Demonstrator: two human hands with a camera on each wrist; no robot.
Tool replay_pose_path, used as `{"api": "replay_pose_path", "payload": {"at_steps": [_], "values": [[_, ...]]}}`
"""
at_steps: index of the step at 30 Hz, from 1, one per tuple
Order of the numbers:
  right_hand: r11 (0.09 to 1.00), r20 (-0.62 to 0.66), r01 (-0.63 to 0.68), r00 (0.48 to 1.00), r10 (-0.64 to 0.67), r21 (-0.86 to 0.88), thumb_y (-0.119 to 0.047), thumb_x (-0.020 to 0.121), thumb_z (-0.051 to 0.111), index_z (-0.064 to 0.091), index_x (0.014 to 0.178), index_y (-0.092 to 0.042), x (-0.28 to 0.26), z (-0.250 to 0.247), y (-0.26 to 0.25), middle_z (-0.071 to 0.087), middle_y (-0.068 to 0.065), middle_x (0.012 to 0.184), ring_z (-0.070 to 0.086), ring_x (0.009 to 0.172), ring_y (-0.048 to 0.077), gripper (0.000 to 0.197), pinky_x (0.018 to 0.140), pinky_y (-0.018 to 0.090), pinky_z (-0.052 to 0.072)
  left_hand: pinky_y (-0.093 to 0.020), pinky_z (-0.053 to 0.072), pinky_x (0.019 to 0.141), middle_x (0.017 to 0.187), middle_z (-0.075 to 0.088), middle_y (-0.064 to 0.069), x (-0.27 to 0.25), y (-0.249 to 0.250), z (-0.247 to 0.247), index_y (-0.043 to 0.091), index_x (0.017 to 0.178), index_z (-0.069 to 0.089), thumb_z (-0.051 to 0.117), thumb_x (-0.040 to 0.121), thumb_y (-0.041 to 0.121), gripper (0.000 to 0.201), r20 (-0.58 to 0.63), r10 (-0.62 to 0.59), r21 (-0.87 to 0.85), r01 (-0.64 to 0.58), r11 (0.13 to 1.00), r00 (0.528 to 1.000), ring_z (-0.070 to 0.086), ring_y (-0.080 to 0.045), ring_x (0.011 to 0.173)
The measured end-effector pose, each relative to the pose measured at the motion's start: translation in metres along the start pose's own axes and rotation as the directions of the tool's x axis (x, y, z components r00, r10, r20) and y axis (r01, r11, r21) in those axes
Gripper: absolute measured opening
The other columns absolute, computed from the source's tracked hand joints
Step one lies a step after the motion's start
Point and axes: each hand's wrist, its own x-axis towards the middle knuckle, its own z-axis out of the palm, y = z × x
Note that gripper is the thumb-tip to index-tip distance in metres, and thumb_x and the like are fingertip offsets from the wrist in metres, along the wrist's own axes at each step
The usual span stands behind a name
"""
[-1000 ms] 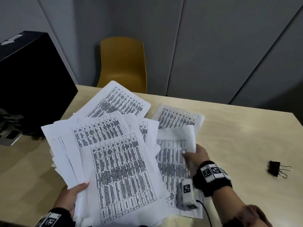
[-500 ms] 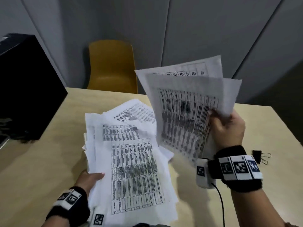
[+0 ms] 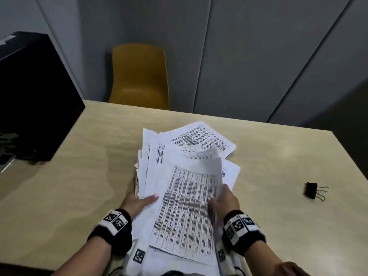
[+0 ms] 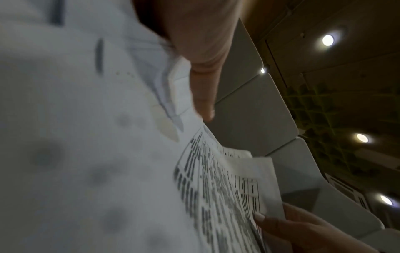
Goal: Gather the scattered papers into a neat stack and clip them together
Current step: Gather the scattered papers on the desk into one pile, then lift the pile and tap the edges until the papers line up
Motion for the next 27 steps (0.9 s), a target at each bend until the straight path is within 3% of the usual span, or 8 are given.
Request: {"api": "replay_pose_path", "payload": {"at_steps": [3,6,10,12,15,21,24,27], "values": [[0.994,-0.114,-0.005,0.993,-0.007,-0.106,-0.038,0.074,0.074,0.043,0.128,-0.011,-0.003,0.003,0.011,0.049,0.017,0.127,0.045,0.118,0.033,0.068,0.098,0.035,0.037,-0.031,0.039,0.094,0.122,0.059,-0.012,0.007,-0.01,-0.002,0.001,0.121,0.049,0.075,0.071,0.0,0.056,-0.042,-0.005,0.099,0.009,0.995,0.999,0.054,-0.023,0.104],[0.953,-0.252,-0.028,0.962,0.108,0.302,-0.024,0.067,0.082,0.023,0.144,-0.013,-0.008,-0.007,0.026,0.038,0.018,0.137,0.036,0.128,0.03,0.098,0.105,0.037,0.03,-0.036,0.041,0.096,0.115,0.06,-0.014,0.004,-0.014,-0.004,0.0,0.112,0.053,0.069,0.076,-0.005,0.04,-0.051,-0.01,0.014,0.01,1.0,0.999,0.057,-0.029,0.104],[0.358,0.027,-0.062,0.994,0.102,0.932,0.013,0.073,0.068,0.002,0.148,-0.02,-0.018,-0.018,0.033,0.045,0.015,0.125,0.055,0.101,0.025,0.106,0.078,0.037,0.051,-0.045,0.043,0.098,0.102,0.069,-0.019,-0.006,-0.013,-0.01,0.001,0.105,0.061,0.073,0.067,-0.006,0.041,0.023,0.01,-0.162,-0.007,0.987,1.0,0.062,-0.035,0.1],[0.217,0.16,-0.159,0.987,0.014,0.963,-0.001,0.055,0.084,0.019,0.145,-0.018,-0.018,-0.02,0.033,0.057,0.02,0.119,0.064,0.083,0.029,0.112,0.061,0.038,0.058,-0.046,0.043,0.096,0.086,0.074,-0.012,-0.007,-0.01,-0.011,0.005,0.094,0.065,0.072,0.057,0.003,0.037,0.074,0.027,-0.245,-0.008,0.97,0.997,0.063,-0.035,0.095],[0.293,0.279,-0.249,0.958,-0.068,0.923,-0.019,0.032,0.094,0.049,0.126,-0.009,-0.023,-0.025,0.028,0.073,0.012,0.079,0.068,0.064,0.027,0.104,0.054,0.035,0.056,-0.043,0.044,0.095,0.076,0.075,-0.005,-0.012,0.001,-0.007,0.008,0.093,0.064,0.071,0.056,0.003,0.038,0.107,0.071,-0.266,-0.041,0.963,0.992,0.064,-0.031,0.091],[0.51,0.176,-0.118,0.982,-0.066,0.852,0.001,0.079,0.069,0.053,0.076,-0.008,-0.028,-0.05,0.008,0.055,-0.008,0.034,0.049,0.03,-0.003,0.018,0.035,0.008,0.037,-0.045,0.048,0.095,0.111,0.068,-0.016,-0.012,0.019,0.002,0.004,0.129,0.047,0.082,0.057,0.009,0.08,0.094,0.176,-0.168,-0.159,0.973,0.98,0.065,-0.031,0.1],[0.46,0.044,0.008,0.994,-0.102,0.888,-0.008,0.072,0.076,0.054,0.076,-0.015,-0.024,-0.065,-0.003,0.065,-0.003,0.057,0.063,0.057,0.01,0.024,0.044,0.009,0.046,-0.054,0.048,0.093,0.098,0.071,-0.018,-0.013,0.04,0.005,0.002,0.107,0.062,0.079,0.057,0.009,0.053,0.003,0.255,-0.196,-0.249,0.948,0.967,0.067,-0.033,0.093],[0.501,-0.101,0.208,0.967,-0.232,0.84,-0.054,0.026,0.087,0.059,0.087,-0.01,-0.019,-0.086,-0.014,0.068,-0.001,0.075,0.065,0.07,0.007,0.08,0.06,0.011,0.05,-0.042,0.054,0.084,0.078,0.076,0.003,-0.015,0.069,-0.001,0.012,0.083,0.07,0.083,0.057,0.011,0.029,-0.036,0.391,-0.179,-0.391,0.903,0.92,0.072,-0.015,0.076]]}}
